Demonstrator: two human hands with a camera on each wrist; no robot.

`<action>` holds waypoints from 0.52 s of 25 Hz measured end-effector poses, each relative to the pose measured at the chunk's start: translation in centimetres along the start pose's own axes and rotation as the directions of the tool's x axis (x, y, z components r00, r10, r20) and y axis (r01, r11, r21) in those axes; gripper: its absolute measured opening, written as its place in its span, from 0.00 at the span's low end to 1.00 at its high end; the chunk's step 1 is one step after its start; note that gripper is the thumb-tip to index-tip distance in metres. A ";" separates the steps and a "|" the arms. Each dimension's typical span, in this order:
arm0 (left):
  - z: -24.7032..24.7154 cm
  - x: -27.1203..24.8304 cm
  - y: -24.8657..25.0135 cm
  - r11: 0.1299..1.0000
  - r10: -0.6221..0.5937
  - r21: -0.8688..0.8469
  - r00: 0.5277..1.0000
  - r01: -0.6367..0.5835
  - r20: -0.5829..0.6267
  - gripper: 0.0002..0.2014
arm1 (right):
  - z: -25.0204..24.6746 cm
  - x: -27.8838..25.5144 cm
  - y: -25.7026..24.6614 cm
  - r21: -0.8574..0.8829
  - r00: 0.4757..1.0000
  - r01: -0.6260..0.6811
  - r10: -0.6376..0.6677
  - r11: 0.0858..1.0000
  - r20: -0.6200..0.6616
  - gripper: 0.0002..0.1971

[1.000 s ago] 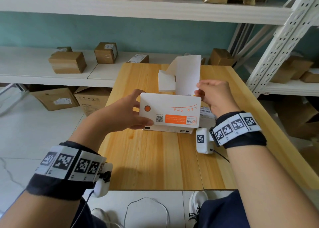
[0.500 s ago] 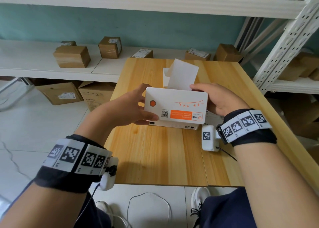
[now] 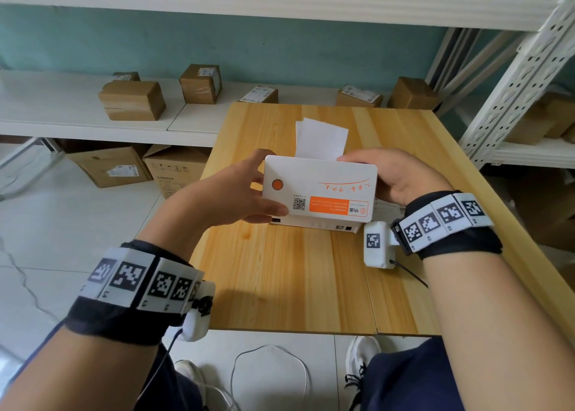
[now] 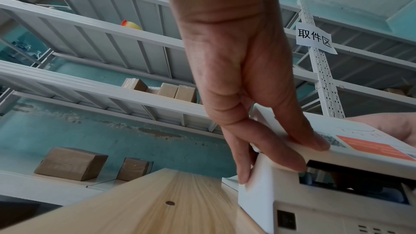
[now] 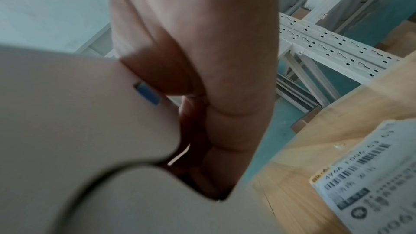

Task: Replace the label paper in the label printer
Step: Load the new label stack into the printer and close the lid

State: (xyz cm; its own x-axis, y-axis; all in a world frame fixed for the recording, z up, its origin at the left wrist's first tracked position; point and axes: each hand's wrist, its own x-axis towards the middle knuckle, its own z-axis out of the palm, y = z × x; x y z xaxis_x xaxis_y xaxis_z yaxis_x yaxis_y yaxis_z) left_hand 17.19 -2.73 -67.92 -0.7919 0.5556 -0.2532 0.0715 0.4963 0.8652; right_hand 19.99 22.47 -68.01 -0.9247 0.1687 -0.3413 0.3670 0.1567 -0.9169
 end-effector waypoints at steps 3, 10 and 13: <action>0.0 0.0 0.1 1.000 0.002 0.008 1.000 -0.002 0.000 0.38 | 0.0 0.3 0.2 0.041 1.000 0.008 -0.008 0.999 0.004 0.09; 0.1 0.1 0.0 1.000 -0.004 0.008 1.000 0.004 -0.008 0.38 | 0.0 0.3 0.3 0.074 0.998 0.051 -0.053 0.996 0.026 0.08; 0.0 0.1 0.1 1.000 -0.005 0.016 1.000 0.005 -0.004 0.39 | -0.1 0.5 0.3 0.048 0.989 0.141 -0.138 0.989 -0.057 0.10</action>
State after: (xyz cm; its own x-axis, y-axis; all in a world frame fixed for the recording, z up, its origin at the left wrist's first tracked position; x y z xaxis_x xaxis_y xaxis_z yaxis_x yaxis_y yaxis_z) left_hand 17.15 -2.63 -67.90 -0.7948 0.5504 -0.2555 0.0777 0.5099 0.8567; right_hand 19.67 22.69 -68.47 -0.9592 0.2008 -0.1992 0.2279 0.1319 -0.9647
